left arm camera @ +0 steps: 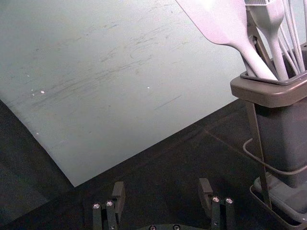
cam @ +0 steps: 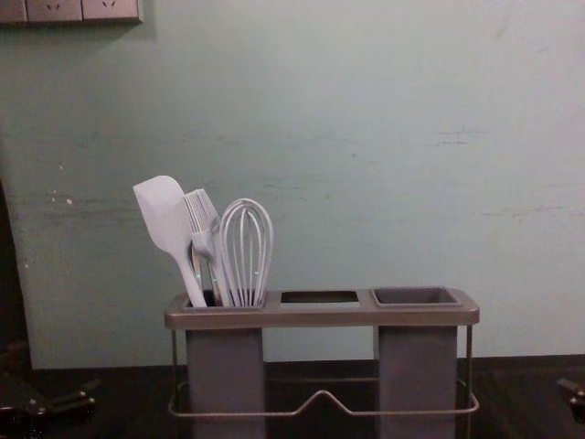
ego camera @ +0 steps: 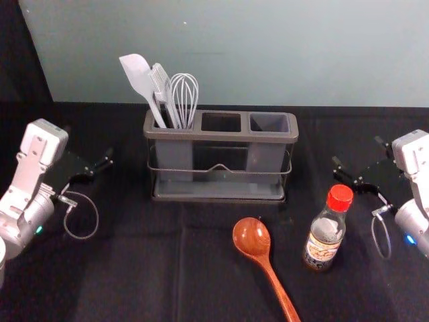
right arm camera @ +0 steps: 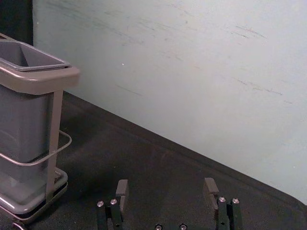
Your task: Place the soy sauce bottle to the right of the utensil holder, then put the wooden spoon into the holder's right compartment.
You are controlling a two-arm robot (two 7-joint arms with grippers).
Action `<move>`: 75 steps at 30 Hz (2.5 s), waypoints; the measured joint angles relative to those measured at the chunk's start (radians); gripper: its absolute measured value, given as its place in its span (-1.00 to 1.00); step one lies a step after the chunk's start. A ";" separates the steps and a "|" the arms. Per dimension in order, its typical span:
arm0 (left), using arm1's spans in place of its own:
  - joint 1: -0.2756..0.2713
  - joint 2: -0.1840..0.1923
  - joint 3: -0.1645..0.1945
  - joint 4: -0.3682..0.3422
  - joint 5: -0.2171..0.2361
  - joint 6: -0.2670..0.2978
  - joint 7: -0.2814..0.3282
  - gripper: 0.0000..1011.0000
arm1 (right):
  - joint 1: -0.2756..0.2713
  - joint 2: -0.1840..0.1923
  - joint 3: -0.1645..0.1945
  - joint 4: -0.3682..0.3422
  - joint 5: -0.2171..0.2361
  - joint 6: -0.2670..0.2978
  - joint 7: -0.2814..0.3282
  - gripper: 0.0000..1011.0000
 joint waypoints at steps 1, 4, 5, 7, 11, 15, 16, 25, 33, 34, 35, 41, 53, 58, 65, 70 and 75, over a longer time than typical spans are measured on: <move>0.000 0.000 0.000 0.000 0.000 0.000 0.000 0.99 | 0.000 0.000 0.000 0.000 0.000 0.000 0.000 0.98; 0.000 0.000 0.000 0.000 0.000 0.000 0.000 0.99 | 0.000 0.000 0.000 0.000 0.000 0.000 0.000 0.98; 0.000 0.000 0.000 0.000 0.000 0.000 0.000 0.99 | 0.000 0.000 0.000 0.000 0.000 0.000 0.000 0.98; 0.000 0.000 0.000 0.000 0.000 0.000 0.000 0.99 | -0.023 0.010 0.016 -0.032 -0.007 0.002 -0.009 0.98; 0.000 0.000 0.000 0.000 0.000 0.000 0.000 0.99 | -0.082 0.035 0.048 -0.097 -0.012 -0.001 -0.030 0.98; 0.000 0.000 0.000 0.000 0.000 0.000 0.000 0.99 | -0.137 0.060 0.076 -0.151 -0.011 -0.003 -0.043 0.98; 0.000 0.000 0.000 0.000 0.000 0.000 0.000 0.99 | -0.170 0.074 0.095 -0.181 -0.003 -0.008 -0.048 0.98; 0.000 0.000 0.000 0.000 0.000 0.000 0.000 0.99 | -0.396 0.152 0.220 -0.344 0.065 -0.071 -0.059 0.98; 0.000 0.000 0.000 0.000 0.000 0.000 0.000 0.99 | -0.560 0.190 0.313 -0.445 0.141 -0.138 -0.034 0.98; 0.000 0.000 0.000 0.000 0.000 0.000 0.000 0.99 | -0.574 0.194 0.321 -0.453 0.155 -0.146 -0.023 0.98; 0.000 0.000 0.000 0.000 0.000 0.000 0.000 0.99 | -0.588 0.198 0.329 -0.461 0.168 -0.153 -0.012 0.98; 0.000 0.000 0.000 0.000 0.000 0.000 0.000 0.99 | -0.662 0.232 0.367 -0.508 0.259 -0.188 0.088 0.98; 0.000 0.000 0.000 0.000 0.000 0.000 0.000 0.99 | -0.637 0.225 0.330 -0.523 0.324 -0.202 0.241 0.98; 0.000 0.000 0.000 0.000 0.000 0.000 0.000 0.99 | -0.581 0.196 0.290 -0.502 0.313 -0.174 0.265 0.98; 0.000 0.000 0.000 0.000 0.000 0.000 0.000 0.99 | -0.483 0.139 0.239 -0.458 0.287 -0.127 0.284 0.98; 0.000 0.000 0.000 0.000 0.000 0.000 0.000 0.99 | -0.431 0.100 0.217 -0.424 0.273 -0.099 0.294 0.98; 0.000 0.000 0.000 0.000 0.000 0.000 0.000 0.99 | -0.403 0.071 0.207 -0.405 0.262 -0.080 0.303 0.98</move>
